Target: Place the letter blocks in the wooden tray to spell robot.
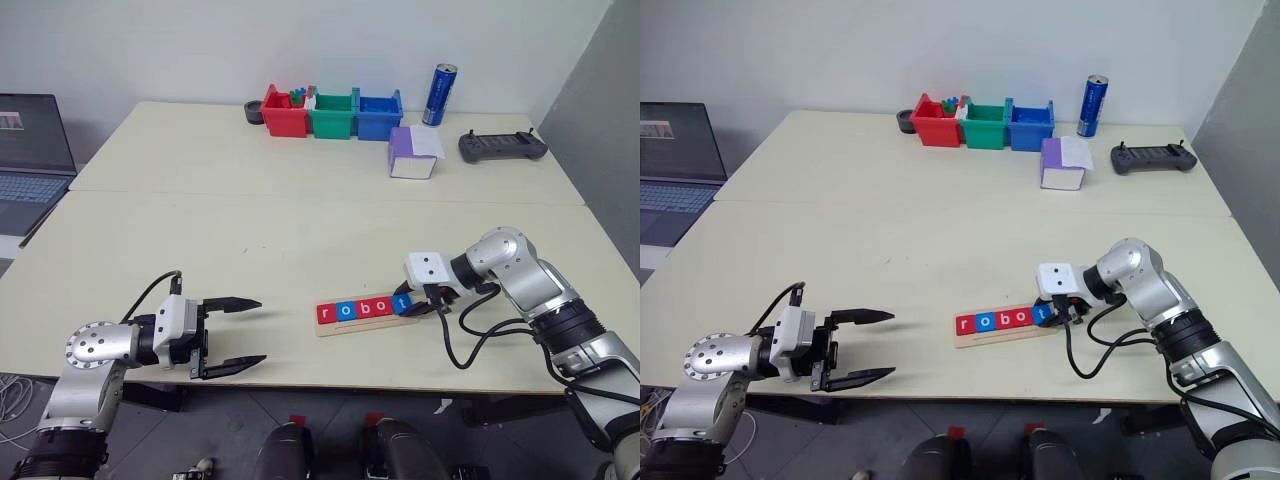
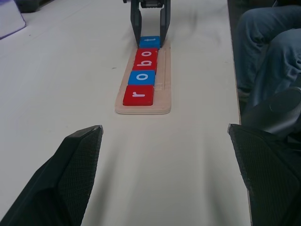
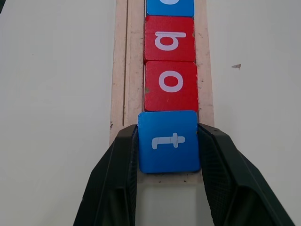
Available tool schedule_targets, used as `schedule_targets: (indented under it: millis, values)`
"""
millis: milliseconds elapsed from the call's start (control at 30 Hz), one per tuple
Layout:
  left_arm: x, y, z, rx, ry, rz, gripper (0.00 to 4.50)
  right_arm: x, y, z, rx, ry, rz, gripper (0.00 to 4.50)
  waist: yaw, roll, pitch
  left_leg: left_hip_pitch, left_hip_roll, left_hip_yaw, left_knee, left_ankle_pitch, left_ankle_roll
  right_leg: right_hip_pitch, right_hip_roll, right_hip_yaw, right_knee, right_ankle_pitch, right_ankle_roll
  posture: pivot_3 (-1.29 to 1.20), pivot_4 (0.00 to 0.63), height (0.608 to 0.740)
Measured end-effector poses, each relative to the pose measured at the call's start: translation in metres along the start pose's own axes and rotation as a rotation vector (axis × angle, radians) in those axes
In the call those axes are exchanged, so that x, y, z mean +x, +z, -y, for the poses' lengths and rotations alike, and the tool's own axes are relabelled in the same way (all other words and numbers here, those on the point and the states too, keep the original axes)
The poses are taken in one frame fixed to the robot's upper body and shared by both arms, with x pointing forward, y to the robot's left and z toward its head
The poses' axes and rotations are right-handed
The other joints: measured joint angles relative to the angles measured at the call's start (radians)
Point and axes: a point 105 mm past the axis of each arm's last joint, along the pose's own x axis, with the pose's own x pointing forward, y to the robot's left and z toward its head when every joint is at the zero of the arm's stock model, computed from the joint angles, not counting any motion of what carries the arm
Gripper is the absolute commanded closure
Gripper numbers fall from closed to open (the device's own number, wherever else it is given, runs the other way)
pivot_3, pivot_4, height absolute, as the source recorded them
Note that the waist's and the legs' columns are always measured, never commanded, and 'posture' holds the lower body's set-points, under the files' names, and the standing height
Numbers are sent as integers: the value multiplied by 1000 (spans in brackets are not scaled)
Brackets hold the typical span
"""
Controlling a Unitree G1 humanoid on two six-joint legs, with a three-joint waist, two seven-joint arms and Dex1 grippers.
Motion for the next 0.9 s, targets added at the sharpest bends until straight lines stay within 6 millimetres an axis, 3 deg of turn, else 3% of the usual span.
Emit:
schedule_targets:
  millis: [233, 267, 433, 600, 700, 800, 900]
  values:
    - [0, 0, 0, 0, 0, 0, 0, 2, 2, 5, 2, -24, 7, 206, 0, 0, 0, 0, 0, 0, 0, 0, 0, 0, 0, 0, 0, 0, 0, 0, 150, 740]
    - [0, 0, 0, 0, 0, 0, 0, 1, 3, 6, 0, -29, 4, 32, 0, 0, 0, 0, 0, 0, 0, 0, 0, 0, 0, 0, 0, 0, 0, 0, 150, 740]
    - [0, 0, 0, 1, 0, 1, 0, -8, 4, 4, -3, -24, 1, 32, 0, 0, 0, 0, 0, 0, 0, 0, 0, 0, 0, 0, 0, 0, 0, 0, 150, 740]
    - [0, 0, 1, 1, 0, 0, 0, -40, 23, 2, 20, -91, 85, 32, 1, 0, 0, 0, 0, 0, 0, 0, 0, 0, 0, 0, 0, 0, 0, 0, 150, 740]
    - [0, 2, 3, 6, -5, 0, 0, -64, 31, -4, 126, -158, 207, 32, 1, 0, 0, 0, 0, -1, 0, 0, 0, 0, 0, 0, -1, 0, 0, 0, 150, 740]
    - [-4, 4, 3, 0, 8, 16, 0, -95, 15, -15, 249, -252, 251, 32, 7, 0, 0, -1, 0, -1, 0, 0, 0, 0, -1, -1, -2, 0, 0, 0, 150, 740]
    - [-14, 17, -14, -40, 133, 57, 0, -129, -18, -39, 374, -347, 232, 32, 17, 0, 1, -2, -1, -2, 0, -1, 0, 0, -1, -1, -2, 0, 0, 0, 150, 740]
